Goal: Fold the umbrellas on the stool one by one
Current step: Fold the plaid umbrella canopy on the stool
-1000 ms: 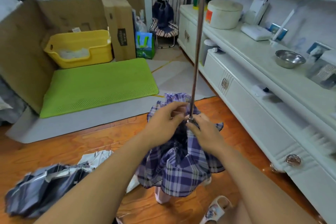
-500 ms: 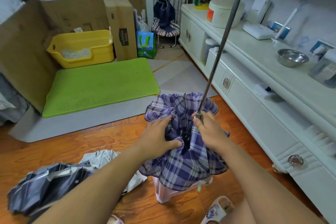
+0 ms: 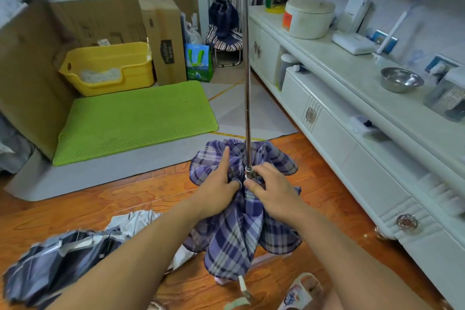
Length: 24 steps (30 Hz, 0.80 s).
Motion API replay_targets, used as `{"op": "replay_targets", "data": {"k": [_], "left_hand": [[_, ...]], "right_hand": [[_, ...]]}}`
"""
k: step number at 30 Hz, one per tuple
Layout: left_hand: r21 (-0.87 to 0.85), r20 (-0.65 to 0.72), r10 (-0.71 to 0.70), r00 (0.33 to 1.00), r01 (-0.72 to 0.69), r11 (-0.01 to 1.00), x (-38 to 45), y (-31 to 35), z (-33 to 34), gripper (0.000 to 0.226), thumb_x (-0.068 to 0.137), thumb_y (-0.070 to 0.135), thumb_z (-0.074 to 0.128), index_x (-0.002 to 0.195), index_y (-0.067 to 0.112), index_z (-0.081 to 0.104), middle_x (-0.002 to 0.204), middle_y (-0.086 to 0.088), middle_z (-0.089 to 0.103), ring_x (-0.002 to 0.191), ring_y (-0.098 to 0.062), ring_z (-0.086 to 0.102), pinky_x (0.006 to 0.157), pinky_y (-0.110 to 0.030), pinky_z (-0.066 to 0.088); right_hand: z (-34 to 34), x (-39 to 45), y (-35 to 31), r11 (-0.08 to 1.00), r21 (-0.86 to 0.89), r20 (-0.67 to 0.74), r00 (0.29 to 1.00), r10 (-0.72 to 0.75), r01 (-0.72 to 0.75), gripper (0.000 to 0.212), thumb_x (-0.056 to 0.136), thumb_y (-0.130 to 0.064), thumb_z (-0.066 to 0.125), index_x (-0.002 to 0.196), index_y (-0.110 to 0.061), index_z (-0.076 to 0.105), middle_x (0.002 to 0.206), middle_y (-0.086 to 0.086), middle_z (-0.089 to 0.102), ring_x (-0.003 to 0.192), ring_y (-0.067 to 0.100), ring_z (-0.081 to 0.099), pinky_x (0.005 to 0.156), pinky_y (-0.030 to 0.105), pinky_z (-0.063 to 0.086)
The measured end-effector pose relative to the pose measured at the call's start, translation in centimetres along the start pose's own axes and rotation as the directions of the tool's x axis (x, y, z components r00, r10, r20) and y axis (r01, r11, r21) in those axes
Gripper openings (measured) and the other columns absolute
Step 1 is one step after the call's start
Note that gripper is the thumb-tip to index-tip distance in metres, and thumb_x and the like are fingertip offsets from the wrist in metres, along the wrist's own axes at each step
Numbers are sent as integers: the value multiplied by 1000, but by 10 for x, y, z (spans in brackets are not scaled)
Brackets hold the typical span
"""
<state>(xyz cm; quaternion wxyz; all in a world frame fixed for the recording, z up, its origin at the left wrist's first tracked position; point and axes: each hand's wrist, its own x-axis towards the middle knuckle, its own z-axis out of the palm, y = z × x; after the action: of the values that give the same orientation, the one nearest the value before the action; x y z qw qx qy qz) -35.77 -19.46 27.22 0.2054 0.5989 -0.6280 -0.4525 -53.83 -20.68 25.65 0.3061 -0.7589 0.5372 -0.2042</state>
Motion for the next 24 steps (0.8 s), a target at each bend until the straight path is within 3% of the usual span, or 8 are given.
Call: {"op": "replay_targets", "data": {"k": [2,3,5,7,12,15,18,24], "left_hand": [[-63,57,-11,998,15,998,1,0,-4,78,105,11,44,160,40,-3,74,-4,55,48,-5,42,54,-22,37],[-87,72,0,997,6,996,3,0,-6,75,103,9,44,161,38,7,90,-9,64,55,-6,51,60,-24,43],[-73,50,37,998,-33,997,6,-1,-7,62,97,13,45,154,35,36,131,-16,60,100,-20,62,95,-41,51],[-11,13,57,998,-57,998,10,-5,-1,43,86,26,44,127,35,55,126,-10,56,117,-29,50,107,-53,39],[-65,-59,-27,998,24,998,4,2,13,10,100,22,39,101,27,47,109,0,42,109,-24,40,95,-42,31],[-179,-39,27,999,-34,983,2,5,16,16,102,20,39,110,26,51,115,2,46,118,-19,41,104,-40,32],[-129,-79,87,993,-97,987,3,5,26,21,104,24,44,120,12,49,120,-3,46,121,-21,41,103,-35,35],[-23,-155,156,976,-162,987,9,1,33,25,107,38,44,115,14,45,116,-5,46,111,-23,47,96,-36,40]], "right_hand": [[-2,-4,-1,1000,31,-7,1000,0,0,34,100,-40,60,129,-22,57,112,-15,50,106,5,50,91,24,39],[-2,-5,-2,998,58,-5,1000,11,-11,33,99,-40,63,128,-24,57,113,-16,52,105,4,50,92,23,39],[0,-7,-2,990,127,-9,998,56,-54,33,95,-41,67,123,-29,54,109,-16,54,99,5,52,87,25,41],[4,-7,-1,975,195,-33,993,110,-101,36,92,-41,72,118,-29,49,103,-11,53,91,6,51,78,24,40],[7,-5,-3,961,243,-124,978,168,-134,32,89,-40,76,105,-27,51,100,-9,58,93,8,57,79,28,48],[8,-5,-1,962,244,-156,974,162,-121,20,93,-38,71,93,-30,52,90,-8,60,84,12,58,79,39,51],[10,-7,-1,974,189,-168,974,155,-122,15,97,-34,65,89,-31,52,86,-5,60,80,18,58,77,47,52],[4,-11,0,959,254,-104,982,159,-128,11,96,-25,67,94,-31,58,91,-9,65,86,10,63,78,39,54]]}}
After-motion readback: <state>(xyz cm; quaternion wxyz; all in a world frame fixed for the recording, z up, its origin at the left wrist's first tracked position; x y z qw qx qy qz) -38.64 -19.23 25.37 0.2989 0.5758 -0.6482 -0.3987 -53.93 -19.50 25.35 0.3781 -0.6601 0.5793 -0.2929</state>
